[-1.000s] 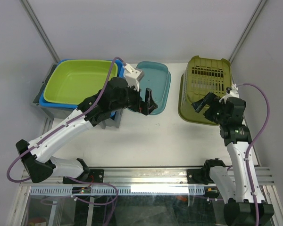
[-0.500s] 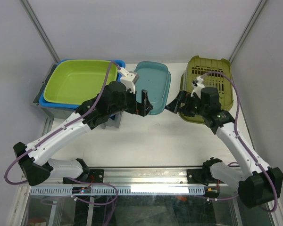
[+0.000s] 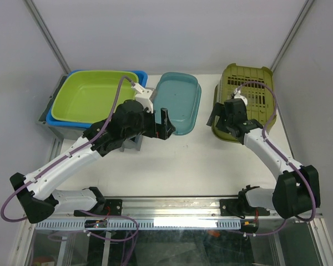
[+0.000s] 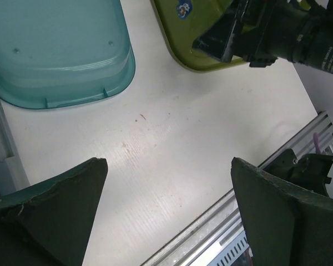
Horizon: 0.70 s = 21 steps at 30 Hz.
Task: Turn the large container upside down
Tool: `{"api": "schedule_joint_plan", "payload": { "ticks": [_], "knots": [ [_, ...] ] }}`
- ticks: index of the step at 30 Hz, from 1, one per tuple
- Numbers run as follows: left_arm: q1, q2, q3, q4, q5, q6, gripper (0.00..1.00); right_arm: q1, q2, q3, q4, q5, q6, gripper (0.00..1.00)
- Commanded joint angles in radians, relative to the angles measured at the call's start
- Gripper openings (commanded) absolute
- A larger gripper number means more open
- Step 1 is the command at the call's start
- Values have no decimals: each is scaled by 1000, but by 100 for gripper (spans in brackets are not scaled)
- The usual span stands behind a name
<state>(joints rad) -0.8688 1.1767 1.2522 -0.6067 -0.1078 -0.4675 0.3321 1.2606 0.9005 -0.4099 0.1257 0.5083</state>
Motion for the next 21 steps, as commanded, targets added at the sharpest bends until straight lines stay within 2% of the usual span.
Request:
{"api": "schedule_joint_plan", "payload": {
  "ticks": [1, 4, 9, 13, 16, 21],
  "knots": [
    [5, -16, -6, 14, -25, -12, 99, -42, -24, 65, -44, 235, 24, 99],
    [4, -2, 3, 13, -29, 0, 99, -58, -68, 67, -55, 221, 7, 99],
    [5, 24, 82, -5, -64, 44, 99, -57, -177, 54, 18, -103, -49, 99],
    [4, 49, 196, -75, -186, 96, 99, -49, -231, 19, 116, -281, -40, 99],
    [5, 72, 246, -132, -261, 94, 99, -28, -182, 17, 166, -310, -46, 99],
    [13, 92, 252, -161, -283, 36, 99, 40, -24, 73, 226, -356, -24, 98]
  ]
}}
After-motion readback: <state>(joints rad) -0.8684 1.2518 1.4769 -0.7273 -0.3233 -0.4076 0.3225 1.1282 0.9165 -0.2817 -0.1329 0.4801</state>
